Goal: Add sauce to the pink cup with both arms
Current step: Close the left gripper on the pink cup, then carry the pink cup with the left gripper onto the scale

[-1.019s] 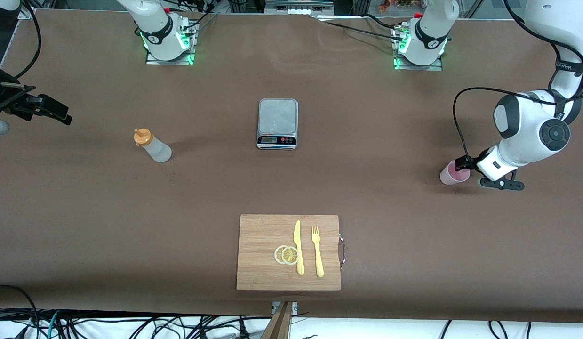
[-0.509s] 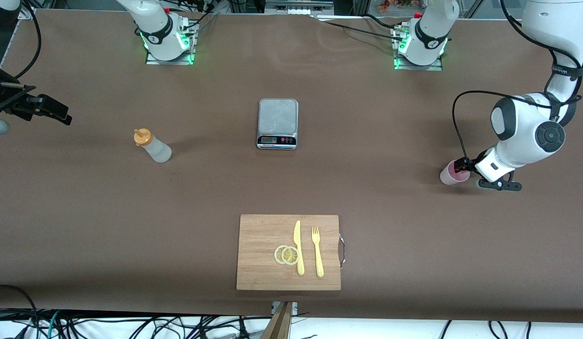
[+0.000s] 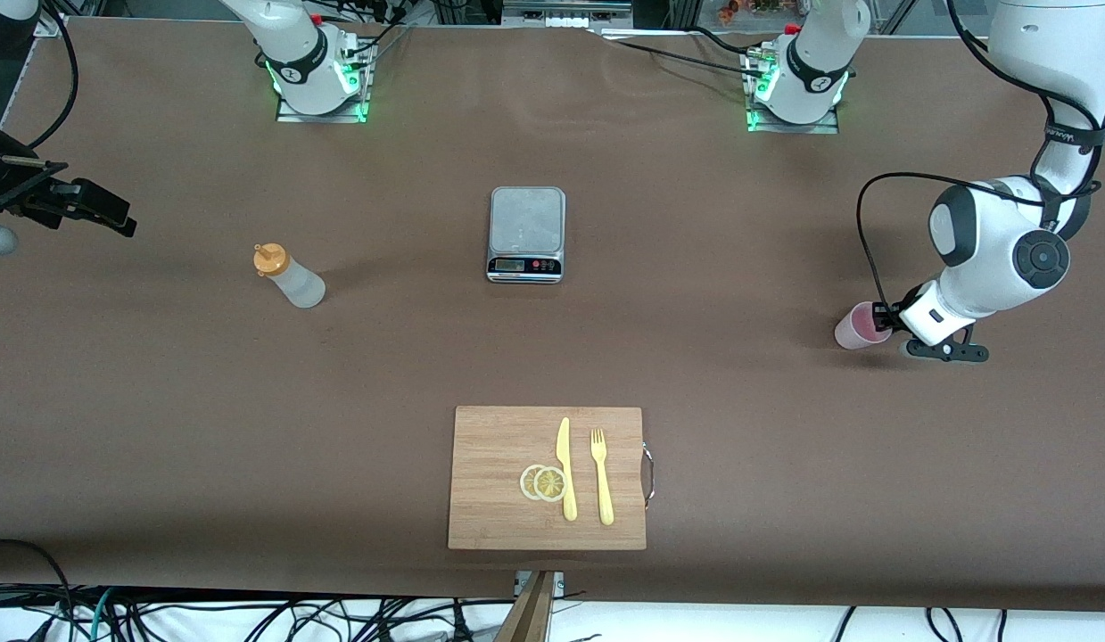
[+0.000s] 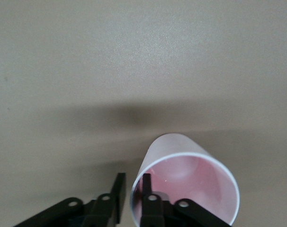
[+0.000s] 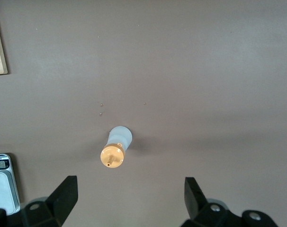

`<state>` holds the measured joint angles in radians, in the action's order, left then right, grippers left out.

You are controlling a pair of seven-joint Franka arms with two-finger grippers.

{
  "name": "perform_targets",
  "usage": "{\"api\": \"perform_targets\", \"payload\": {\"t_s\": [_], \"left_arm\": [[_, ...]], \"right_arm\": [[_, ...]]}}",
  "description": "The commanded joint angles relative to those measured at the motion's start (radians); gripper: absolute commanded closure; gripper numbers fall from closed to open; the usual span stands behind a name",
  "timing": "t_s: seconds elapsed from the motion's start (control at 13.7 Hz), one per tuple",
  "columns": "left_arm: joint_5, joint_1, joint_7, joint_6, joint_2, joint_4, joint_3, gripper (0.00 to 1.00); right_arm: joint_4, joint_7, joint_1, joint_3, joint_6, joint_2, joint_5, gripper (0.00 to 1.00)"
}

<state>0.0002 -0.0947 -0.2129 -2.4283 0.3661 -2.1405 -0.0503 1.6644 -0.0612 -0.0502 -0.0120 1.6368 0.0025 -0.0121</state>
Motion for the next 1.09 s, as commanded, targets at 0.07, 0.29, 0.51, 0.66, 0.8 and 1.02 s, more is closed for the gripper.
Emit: {"api": "perform_targets", "payload": {"t_s": [0.07,0.29,0.51,0.66,0.8,1.02], "left_arm": [[0.001,0.03,0.024,0.005,-0.006,0.014,-0.003,1.0],[0.001,0.087,0.026,0.073,-0.015,0.083,0.003,1.0],[-0.014,0.24,0.111,0.233,-0.013,0.201,0.013,1.0],[-0.069,0.358,0.231,0.255,-0.009,0.244,0.018,1.0],[-0.091,0.464,0.321,0.255,-0.004,0.258,0.02,1.0],[-0.143,0.582,0.478,0.253,0.013,0.28,0.061,1.0]], "right_arm": [[-0.011,-0.006,0.0,-0.003,-0.015,-0.004,0.007,0.0],[-0.011,-0.005,0.0,-0.003,-0.015,-0.004,0.007,0.0],[-0.011,-0.006,0.0,-0.003,-0.015,-0.004,0.007,0.0],[-0.011,-0.005,0.0,-0.003,-0.015,-0.004,0.007,0.0],[-0.011,-0.006,0.0,-0.003,-0.015,-0.004,0.007,0.0],[-0.011,-0.006,0.0,-0.003,-0.015,-0.004,0.007,0.0]]}}
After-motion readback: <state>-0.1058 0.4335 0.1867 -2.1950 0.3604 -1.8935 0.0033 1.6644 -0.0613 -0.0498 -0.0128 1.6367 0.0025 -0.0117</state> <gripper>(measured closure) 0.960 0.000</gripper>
